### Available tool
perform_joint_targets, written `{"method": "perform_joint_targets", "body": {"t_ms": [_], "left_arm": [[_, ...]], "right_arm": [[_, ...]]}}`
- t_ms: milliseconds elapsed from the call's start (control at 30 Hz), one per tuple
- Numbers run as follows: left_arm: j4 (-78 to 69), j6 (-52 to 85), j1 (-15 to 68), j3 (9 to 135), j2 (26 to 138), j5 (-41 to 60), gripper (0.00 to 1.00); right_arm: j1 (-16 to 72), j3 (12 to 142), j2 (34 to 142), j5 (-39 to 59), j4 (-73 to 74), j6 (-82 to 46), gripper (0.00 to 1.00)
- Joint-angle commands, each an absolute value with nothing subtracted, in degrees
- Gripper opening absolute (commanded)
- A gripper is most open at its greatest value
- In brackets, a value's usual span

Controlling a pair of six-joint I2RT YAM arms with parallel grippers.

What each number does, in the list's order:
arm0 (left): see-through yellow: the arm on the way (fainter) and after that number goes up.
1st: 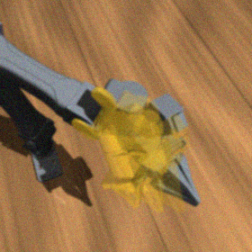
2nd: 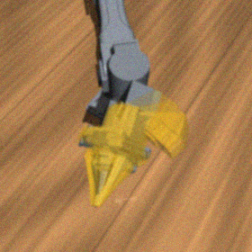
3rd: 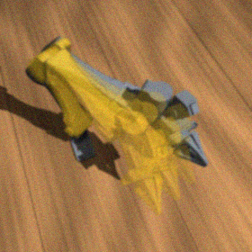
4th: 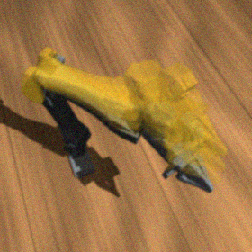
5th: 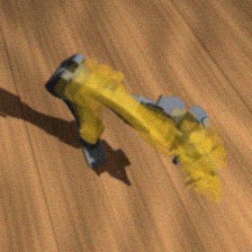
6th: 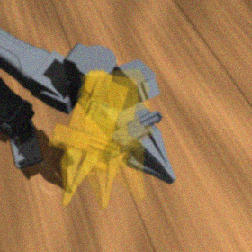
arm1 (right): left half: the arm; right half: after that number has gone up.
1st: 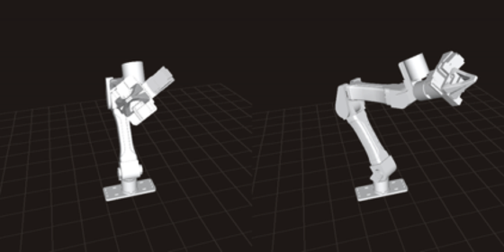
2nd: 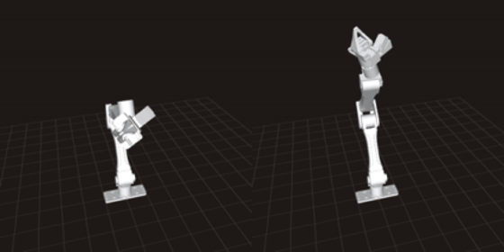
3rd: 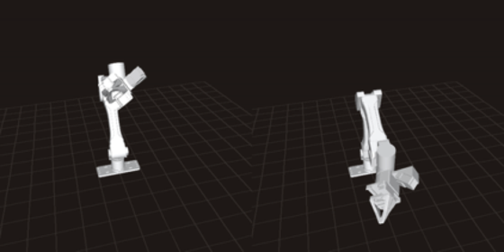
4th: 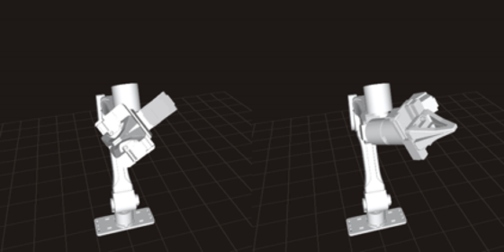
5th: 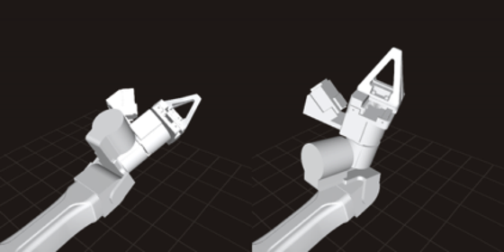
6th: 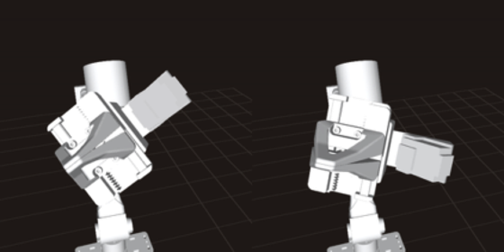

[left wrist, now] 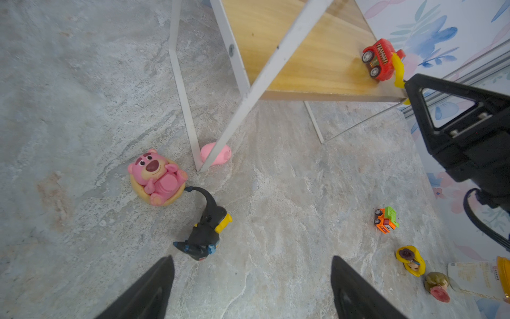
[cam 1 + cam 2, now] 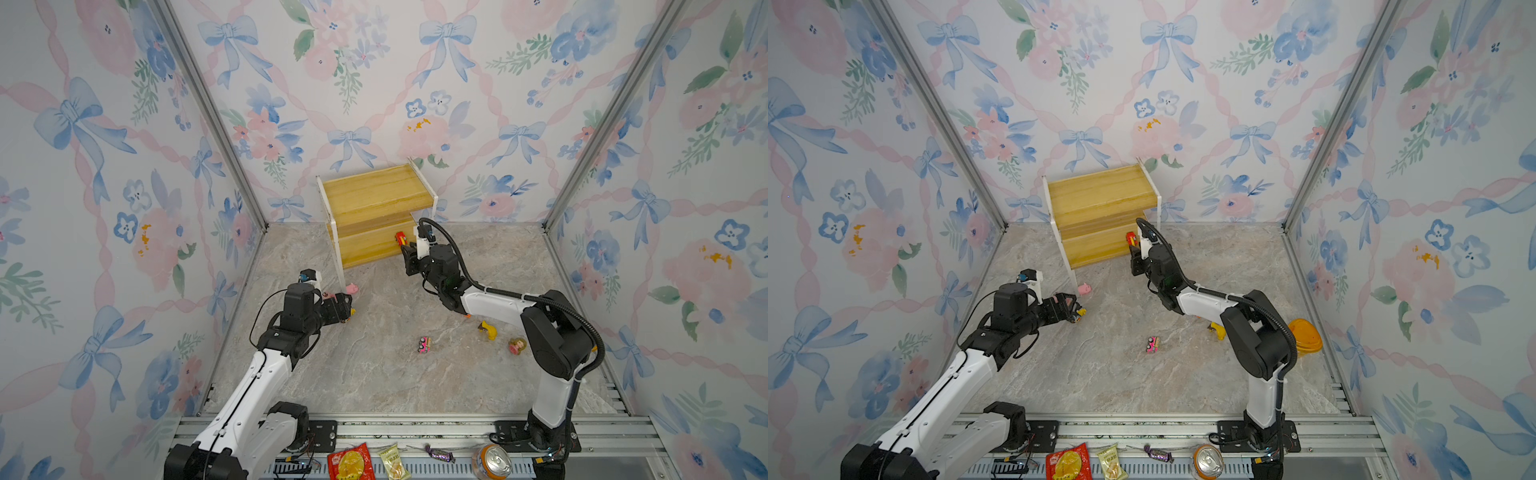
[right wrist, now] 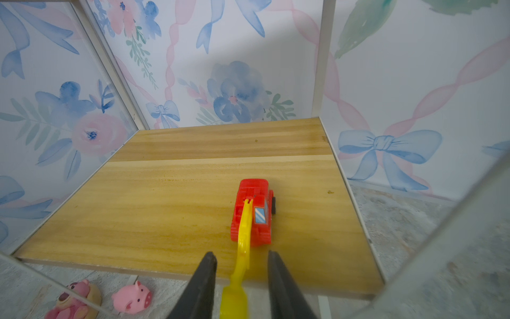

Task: Place and organize the plastic toys onto the shelf
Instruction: 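Set the red toy car on the lower shelf and open the right gripper, then withdraw the right gripper from the shelf back toward the floor toys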

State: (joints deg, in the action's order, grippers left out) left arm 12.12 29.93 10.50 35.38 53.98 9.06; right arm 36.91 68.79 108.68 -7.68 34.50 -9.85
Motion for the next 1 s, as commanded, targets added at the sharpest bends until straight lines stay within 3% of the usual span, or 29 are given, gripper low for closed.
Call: {"method": "perform_joint_targets", "body": {"t_ms": [0,500,967], "left_arm": [[12.48,28.47,10.2,36.91,54.58,9.76,0.89],[12.48,28.48,10.11,36.96,54.94,9.76,0.89],[12.48,28.37,10.06,37.07,55.3,9.84,0.9]], "right_arm": [[36.3,70.8,110.12,-7.12,34.11,-10.35,0.32],[35.77,74.08,112.3,-7.03,33.29,-10.51,0.18],[34.62,76.43,113.9,-6.29,32.4,-9.06,0.17]]}}
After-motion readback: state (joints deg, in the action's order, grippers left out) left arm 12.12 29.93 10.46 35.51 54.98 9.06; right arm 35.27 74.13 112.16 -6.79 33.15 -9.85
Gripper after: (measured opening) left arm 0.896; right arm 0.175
